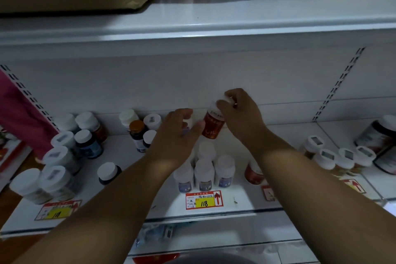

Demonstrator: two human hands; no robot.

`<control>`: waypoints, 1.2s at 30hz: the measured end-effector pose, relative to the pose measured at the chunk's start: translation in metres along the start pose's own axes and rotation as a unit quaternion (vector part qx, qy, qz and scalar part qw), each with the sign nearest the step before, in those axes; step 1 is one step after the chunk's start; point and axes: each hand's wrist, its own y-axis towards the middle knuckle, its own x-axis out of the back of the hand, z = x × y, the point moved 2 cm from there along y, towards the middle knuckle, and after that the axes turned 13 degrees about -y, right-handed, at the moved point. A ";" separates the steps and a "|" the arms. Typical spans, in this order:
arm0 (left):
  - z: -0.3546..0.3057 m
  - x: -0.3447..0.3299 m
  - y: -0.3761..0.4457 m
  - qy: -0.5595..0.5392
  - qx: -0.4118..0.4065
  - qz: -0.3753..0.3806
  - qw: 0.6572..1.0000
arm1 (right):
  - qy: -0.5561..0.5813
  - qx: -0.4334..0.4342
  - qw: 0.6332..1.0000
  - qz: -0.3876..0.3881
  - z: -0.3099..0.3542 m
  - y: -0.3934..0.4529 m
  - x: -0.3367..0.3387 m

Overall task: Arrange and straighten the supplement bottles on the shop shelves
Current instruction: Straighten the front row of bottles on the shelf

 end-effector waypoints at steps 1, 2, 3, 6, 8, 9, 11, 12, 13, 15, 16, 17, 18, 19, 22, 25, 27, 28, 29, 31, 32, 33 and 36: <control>-0.006 -0.001 -0.003 -0.018 -0.005 0.003 1.000 | 0.049 -0.019 0.999 0.007 0.002 -0.006 0.009; -0.011 -0.002 -0.007 -0.030 -0.009 0.009 0.999 | 0.101 -0.041 0.994 0.024 0.004 -0.013 0.016; -0.016 -0.003 -0.011 -0.040 -0.013 0.017 0.999 | 0.142 -0.059 0.987 0.046 0.005 -0.019 0.023; -0.026 -0.010 -0.021 -0.060 -0.005 0.054 0.997 | 0.182 -0.072 0.977 0.088 0.008 -0.035 0.038; -0.032 -0.018 -0.026 -0.065 0.013 0.079 0.995 | 0.186 -0.077 0.976 0.086 0.008 -0.042 0.046; -0.035 -0.022 -0.028 -0.070 0.019 0.090 0.993 | 0.187 -0.079 0.976 0.084 0.007 -0.046 0.049; -0.043 -0.032 -0.034 -0.076 0.024 0.102 0.992 | 0.195 -0.080 0.974 0.083 0.005 -0.051 0.057; -0.046 -0.037 -0.036 -0.080 0.021 0.106 0.991 | 0.201 -0.081 0.973 0.080 0.002 -0.052 0.062; -0.049 -0.043 -0.037 -0.081 0.014 0.113 0.990 | 0.204 -0.082 0.973 0.077 0.000 -0.054 0.068; -0.054 -0.057 -0.040 -0.075 0.003 0.127 0.989 | 0.205 -0.073 0.973 0.072 -0.010 -0.054 0.082; -0.055 -0.061 -0.040 -0.072 0.004 0.129 0.989 | 0.204 -0.067 0.974 0.070 -0.014 -0.055 0.087; -0.055 -0.065 -0.039 -0.068 0.008 0.129 0.989 | 0.203 -0.063 0.975 0.065 -0.018 -0.055 0.092; -0.056 -0.070 -0.039 -0.063 0.014 0.127 0.990 | 0.199 -0.058 0.977 0.057 -0.024 -0.055 0.098; -0.058 -0.076 -0.037 -0.055 0.018 0.124 0.991 | 0.193 -0.051 0.979 0.045 -0.030 -0.054 0.105; -0.064 -0.097 -0.031 -0.038 -0.003 0.119 0.992 | 0.139 -0.020 0.990 0.002 -0.048 -0.043 0.129; -0.072 -0.115 -0.019 -0.024 -0.026 0.087 0.996 | 0.068 0.013 0.998 -0.009 -0.061 -0.025 0.148; -0.076 -0.122 -0.011 -0.007 -0.030 0.050 0.998 | 0.002 0.051 0.998 -0.020 -0.067 -0.014 0.157; -0.077 -0.126 -0.009 0.001 -0.032 0.037 0.999 | -0.035 0.074 0.996 -0.023 -0.069 -0.010 0.161; -0.078 -0.130 -0.007 0.008 -0.036 0.029 0.999 | -0.066 0.092 0.993 -0.019 -0.072 -0.007 0.166; -0.079 -0.140 -0.009 0.016 -0.048 0.020 0.999 | -0.111 0.117 0.987 0.003 -0.082 -0.005 0.175; -0.079 -0.145 -0.012 0.014 -0.055 0.015 0.998 | -0.127 0.128 0.984 0.014 -0.087 -0.005 0.180; -0.079 -0.150 -0.014 0.010 -0.060 0.011 0.998 | -0.139 0.136 0.981 0.023 -0.093 -0.006 0.184; -0.077 -0.165 -0.024 -0.005 -0.062 0.010 0.998 | -0.179 0.155 0.970 0.062 -0.109 -0.010 0.190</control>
